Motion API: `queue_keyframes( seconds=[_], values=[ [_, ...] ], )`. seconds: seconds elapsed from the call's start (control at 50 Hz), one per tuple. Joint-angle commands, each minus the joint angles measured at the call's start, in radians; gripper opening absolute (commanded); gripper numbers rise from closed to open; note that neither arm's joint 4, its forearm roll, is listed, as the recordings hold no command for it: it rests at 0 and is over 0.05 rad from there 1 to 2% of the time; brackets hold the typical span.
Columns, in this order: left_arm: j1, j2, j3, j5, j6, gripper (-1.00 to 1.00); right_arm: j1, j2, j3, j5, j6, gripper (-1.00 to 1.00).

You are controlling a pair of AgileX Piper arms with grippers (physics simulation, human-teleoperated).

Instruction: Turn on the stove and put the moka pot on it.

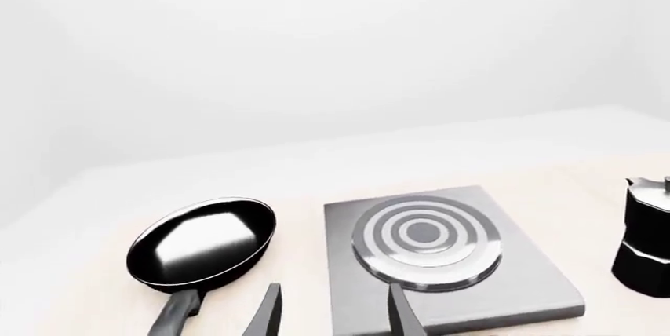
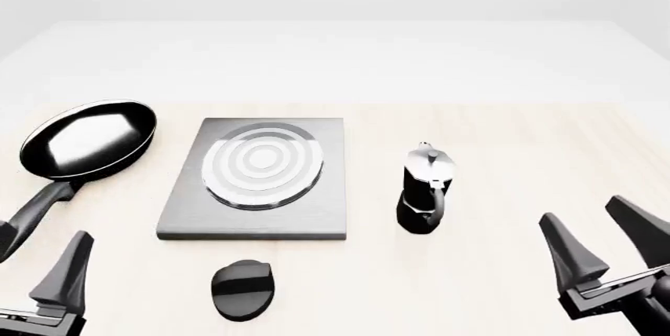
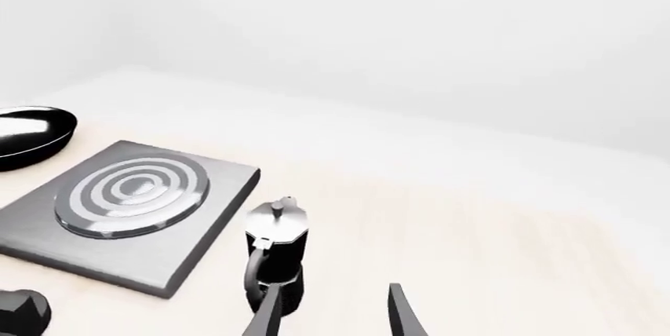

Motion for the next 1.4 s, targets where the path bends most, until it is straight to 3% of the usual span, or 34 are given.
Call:
queue_keyframes(
  seconds=[0.02, 0.08, 0.2, 0.32, 0.44, 0.62, 0.94, 1.4],
  values=[
    [0.007, -0.001, 0.002, 0.011, -0.010, 1.00, 0.069, 0.136, -0.088, 0.016, -0.014, 1.00],
    [0.005, -0.001, 0.002, 0.008, -0.003, 1.00, 0.077, 0.179, -0.112, 0.027, -0.032, 1.00],
    [0.006, -0.001, 0.002, 0.012, -0.009, 1.00, 0.094, 0.233, -0.161, 0.056, 0.000, 1.00],
    [0.000, -0.001, 0.002, 0.014, -0.012, 1.00, 0.136, 0.322, -0.205, 0.061, 0.099, 1.00],
    [0.007, -0.001, 0.002, 0.019, -0.017, 1.00, 0.138, 0.391, -0.232, 0.054, 0.138, 1.00],
    [0.006, -0.001, 0.002, 0.031, -0.045, 1.00, 0.141, 0.533, -0.220, -0.053, 0.176, 1.00],
    [0.016, -0.001, 0.002, 0.034, -0.032, 1.00, 0.160, 0.801, -0.218, -0.246, 0.241, 1.00],
    [0.022, -0.001, 0.002, 0.052, -0.047, 1.00, 0.176, 1.095, -0.284, -0.394, 0.287, 1.00]
  ],
)
